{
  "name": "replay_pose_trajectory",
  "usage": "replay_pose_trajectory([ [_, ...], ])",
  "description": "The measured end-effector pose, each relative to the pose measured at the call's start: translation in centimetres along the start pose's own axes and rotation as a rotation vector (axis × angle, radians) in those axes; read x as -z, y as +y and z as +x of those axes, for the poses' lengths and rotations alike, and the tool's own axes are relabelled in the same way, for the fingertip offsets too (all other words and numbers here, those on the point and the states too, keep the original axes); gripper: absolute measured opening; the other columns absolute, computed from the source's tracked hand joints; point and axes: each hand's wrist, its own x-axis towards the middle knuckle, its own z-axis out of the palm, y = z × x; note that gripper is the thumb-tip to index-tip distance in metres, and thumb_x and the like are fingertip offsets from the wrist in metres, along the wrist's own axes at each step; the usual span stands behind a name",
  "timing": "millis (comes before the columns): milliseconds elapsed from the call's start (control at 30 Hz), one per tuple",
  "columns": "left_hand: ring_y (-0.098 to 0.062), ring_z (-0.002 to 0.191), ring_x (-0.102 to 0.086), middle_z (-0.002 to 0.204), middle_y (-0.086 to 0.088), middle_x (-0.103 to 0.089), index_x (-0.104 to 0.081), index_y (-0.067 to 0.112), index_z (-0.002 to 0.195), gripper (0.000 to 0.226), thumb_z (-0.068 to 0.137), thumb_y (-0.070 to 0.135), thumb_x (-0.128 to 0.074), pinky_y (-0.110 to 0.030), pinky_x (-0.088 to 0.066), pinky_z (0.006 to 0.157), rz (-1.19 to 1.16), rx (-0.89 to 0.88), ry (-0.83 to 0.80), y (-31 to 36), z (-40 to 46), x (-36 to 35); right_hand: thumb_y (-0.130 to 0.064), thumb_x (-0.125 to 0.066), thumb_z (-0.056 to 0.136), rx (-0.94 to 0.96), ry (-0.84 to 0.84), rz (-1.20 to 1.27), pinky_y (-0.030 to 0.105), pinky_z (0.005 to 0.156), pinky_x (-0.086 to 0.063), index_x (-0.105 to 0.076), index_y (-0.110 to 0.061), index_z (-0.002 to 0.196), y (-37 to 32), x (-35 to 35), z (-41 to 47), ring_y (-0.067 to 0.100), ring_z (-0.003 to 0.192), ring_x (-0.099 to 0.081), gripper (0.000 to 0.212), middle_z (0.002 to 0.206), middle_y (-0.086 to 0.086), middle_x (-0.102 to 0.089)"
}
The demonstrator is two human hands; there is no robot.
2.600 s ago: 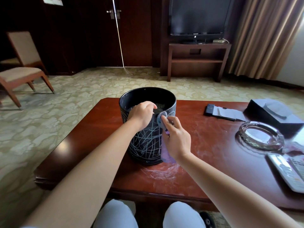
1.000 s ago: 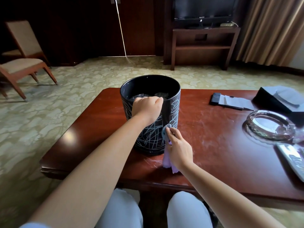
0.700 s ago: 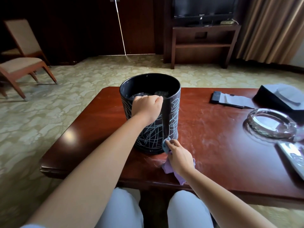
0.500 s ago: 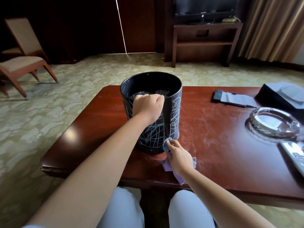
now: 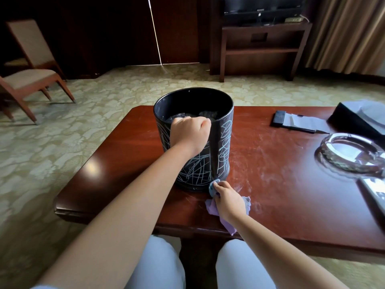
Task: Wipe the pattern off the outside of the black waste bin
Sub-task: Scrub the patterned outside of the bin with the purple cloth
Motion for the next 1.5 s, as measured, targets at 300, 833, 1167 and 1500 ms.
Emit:
replay_pose_trajectory([
  [300,-0.022,0.071,-0.042,0.059,0.002,-0.046,-0.031,0.019,0.051,0.046,0.097,0.020,-0.035,-0.033,-0.031,0.088,0.004,-0.016,0.010,-0.1,-0.1,0.0,-0.019,-0.042,0.097,-0.039,0.124,0.038,0.027,0.072,-0.044,-0.044,-0.025,0.138,-0.3,-0.5,-0.2,0.018,0.105,-0.059,0.042,0.140,-0.014,-0.042],
  [833,-0.022,0.060,-0.035,0.046,0.005,-0.032,-0.026,0.020,0.047,0.035,0.081,0.026,-0.026,-0.035,-0.035,0.084,-0.054,-0.052,0.017,-0.1,-0.3,-0.2,-0.018,-0.045,0.095,-0.018,0.150,0.091,0.025,0.084,-0.043,-0.050,-0.027,0.135,-0.3,-0.3,-0.6,0.013,0.114,-0.056,0.041,0.140,-0.016,-0.045],
  [1167,-0.021,0.060,-0.034,0.046,0.005,-0.031,-0.027,0.022,0.047,0.034,0.081,0.027,-0.026,-0.034,-0.034,0.083,-0.074,-0.038,0.018,0.0,-0.3,-0.1,-0.017,-0.044,0.093,0.002,0.018,-0.023,0.027,0.087,-0.044,-0.048,-0.027,0.136,-0.5,0.2,-0.4,0.015,0.117,-0.054,0.044,0.143,-0.013,-0.040],
  [1500,-0.020,0.069,-0.044,0.052,0.006,-0.042,-0.032,0.026,0.050,0.048,0.096,0.033,-0.043,-0.033,-0.032,0.093,-0.082,-0.007,-0.013,0.0,0.0,-0.1,-0.019,-0.047,0.091,-0.066,-0.105,-0.046,0.026,0.080,-0.040,-0.049,-0.033,0.133,-0.6,0.9,-0.3,0.019,0.112,-0.056,0.044,0.137,-0.006,-0.039],
])
